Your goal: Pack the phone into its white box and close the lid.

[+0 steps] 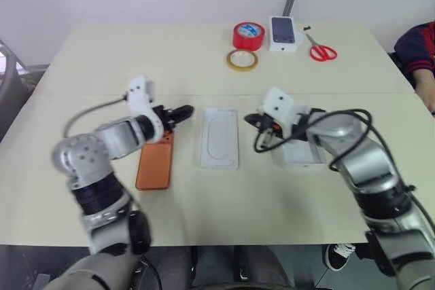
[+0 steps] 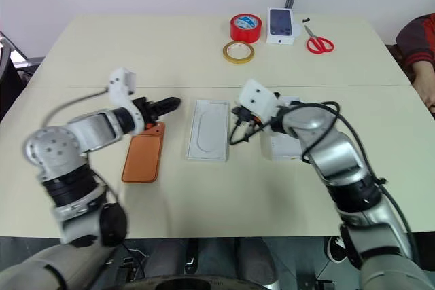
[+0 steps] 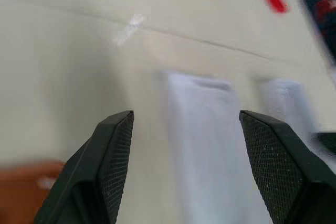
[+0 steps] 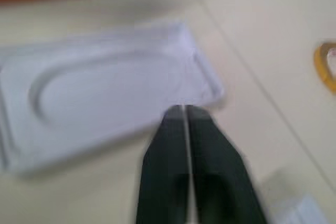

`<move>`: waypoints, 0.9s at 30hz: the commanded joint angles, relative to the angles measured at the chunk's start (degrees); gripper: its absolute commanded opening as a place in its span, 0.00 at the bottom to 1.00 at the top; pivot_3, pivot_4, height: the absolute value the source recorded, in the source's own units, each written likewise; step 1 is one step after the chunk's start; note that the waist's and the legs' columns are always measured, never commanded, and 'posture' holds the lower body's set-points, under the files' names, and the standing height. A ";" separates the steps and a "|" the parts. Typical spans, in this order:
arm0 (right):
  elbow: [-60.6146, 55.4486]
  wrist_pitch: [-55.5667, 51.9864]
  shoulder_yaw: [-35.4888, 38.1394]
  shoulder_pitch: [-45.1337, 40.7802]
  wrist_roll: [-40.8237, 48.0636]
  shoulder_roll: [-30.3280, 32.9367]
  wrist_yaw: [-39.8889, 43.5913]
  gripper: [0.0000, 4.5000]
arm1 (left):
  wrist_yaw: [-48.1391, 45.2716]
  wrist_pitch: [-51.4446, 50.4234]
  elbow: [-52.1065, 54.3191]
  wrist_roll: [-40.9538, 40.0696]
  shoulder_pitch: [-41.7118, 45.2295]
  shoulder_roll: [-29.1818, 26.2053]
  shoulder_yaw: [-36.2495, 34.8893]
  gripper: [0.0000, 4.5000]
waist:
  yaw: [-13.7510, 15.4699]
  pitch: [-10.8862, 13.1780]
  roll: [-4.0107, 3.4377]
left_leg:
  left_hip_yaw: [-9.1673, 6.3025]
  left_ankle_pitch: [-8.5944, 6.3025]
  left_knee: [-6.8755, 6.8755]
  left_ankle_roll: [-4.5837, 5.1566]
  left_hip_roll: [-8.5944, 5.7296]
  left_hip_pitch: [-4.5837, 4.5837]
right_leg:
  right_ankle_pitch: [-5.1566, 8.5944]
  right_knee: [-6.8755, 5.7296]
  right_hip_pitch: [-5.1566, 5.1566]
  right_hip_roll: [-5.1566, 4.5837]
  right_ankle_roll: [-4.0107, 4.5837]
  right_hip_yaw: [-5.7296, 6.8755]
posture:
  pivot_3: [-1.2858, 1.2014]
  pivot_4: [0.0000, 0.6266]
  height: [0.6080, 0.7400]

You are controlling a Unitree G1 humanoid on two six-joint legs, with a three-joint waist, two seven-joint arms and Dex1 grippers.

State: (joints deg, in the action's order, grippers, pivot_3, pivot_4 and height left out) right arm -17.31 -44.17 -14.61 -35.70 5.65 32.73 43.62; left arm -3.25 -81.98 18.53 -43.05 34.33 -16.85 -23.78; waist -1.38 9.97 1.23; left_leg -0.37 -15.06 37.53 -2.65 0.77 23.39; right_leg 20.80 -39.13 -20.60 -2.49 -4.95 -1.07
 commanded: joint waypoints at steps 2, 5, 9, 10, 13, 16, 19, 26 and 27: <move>6.07 -0.69 -4.78 -4.25 -3.12 -6.42 -4.68 0.01 | -19.55 21.37 5.44 6.69 -10.50 -13.57 10.68 0.75 | 0.21 0.00 -0.01 | 0.05 0.04 -0.13 -0.06 -0.03 0.00 | 0.00 0.03 -0.08 -0.04 0.01 -0.02 | 0.52 0.24 1.00; 12.57 0.74 -7.30 -6.66 -5.76 -10.83 -7.82 0.01 | -30.40 32.48 7.27 9.98 -19.02 -21.00 14.20 0.75 | 0.51 0.01 -0.02 | 0.08 0.05 -0.17 -0.06 -0.04 0.04 | 0.00 0.04 -0.14 -0.09 0.05 -0.03 | 0.52 0.24 1.00; 21.05 2.34 -9.78 -8.83 -9.01 -14.24 -10.51 0.01 | -37.58 39.98 7.77 10.52 -26.87 -24.70 13.52 0.75 | 0.61 0.02 -0.03 | 0.08 0.03 -0.21 -0.03 -0.07 0.04 | 0.00 0.04 -0.15 -0.19 0.07 -0.01 | 0.52 0.24 1.00; 22.85 2.51 -10.45 -9.14 -9.68 -14.66 -10.68 0.01 | -38.36 40.77 7.95 10.23 -28.16 -24.98 12.98 0.75 | 0.53 0.02 -0.03 | 0.08 0.02 -0.22 -0.01 -0.06 0.04 | -0.01 0.04 -0.15 -0.19 0.08 -0.02 | 0.52 0.24 1.00; 24.75 2.57 -11.37 -9.23 -10.39 -14.88 -9.68 0.01 | -39.01 41.78 8.25 9.56 -29.89 -25.12 12.02 0.75 | 0.51 0.03 -0.05 | 0.07 -0.09 -0.28 0.19 -0.06 0.04 | 0.00 0.04 -0.18 -0.20 0.08 -0.01 | 0.52 0.24 1.00; 24.04 3.04 -12.71 -8.28 -11.11 -13.73 -7.75 0.01 | -38.25 41.57 9.10 9.08 -31.30 -24.83 10.58 0.75 | 0.22 0.01 -0.06 | 0.07 -0.13 -0.30 0.27 -0.04 0.06 | -0.01 0.01 -0.21 -0.19 0.08 -0.02 | 0.52 0.24 1.00; 20.29 4.99 -9.58 -8.41 -9.29 -14.43 -7.74 0.01 | -34.47 38.71 7.58 9.05 -31.35 -24.63 7.20 0.75 | 0.18 0.02 -0.06 | 0.07 -0.15 -0.31 0.31 -0.04 0.05 | -0.01 -0.01 -0.23 -0.17 0.08 -0.02 | 0.52 0.24 1.00; 8.41 1.02 -10.49 -8.05 -4.25 -16.37 -2.63 0.00 | -23.36 22.48 2.30 4.71 -30.12 -23.44 -2.46 0.99 | -0.22 0.02 -0.06 | 0.06 -0.18 -0.32 0.37 0.00 0.08 | -0.01 -0.10 -0.32 -0.12 0.08 -0.03 | 0.52 0.24 1.00; 8.02 0.72 -11.16 -8.13 -4.35 -16.55 -2.39 0.00 | -22.69 20.78 2.45 4.11 -30.10 -23.28 -2.83 0.99 | -0.33 0.02 -0.06 | 0.06 -0.18 -0.32 0.37 0.01 0.08 | -0.01 -0.11 -0.33 -0.12 0.08 -0.02 | 0.52 0.24 1.00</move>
State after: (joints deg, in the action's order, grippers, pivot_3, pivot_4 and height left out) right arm -6.03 -42.90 -24.73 -43.14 0.41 16.92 40.32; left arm -27.62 -57.88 20.12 -37.05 4.28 -40.42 -24.32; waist -1.72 9.99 1.17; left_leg -0.32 -15.23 37.21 -2.28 0.78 23.47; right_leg 20.80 -39.24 -20.93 -2.61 -4.87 -1.08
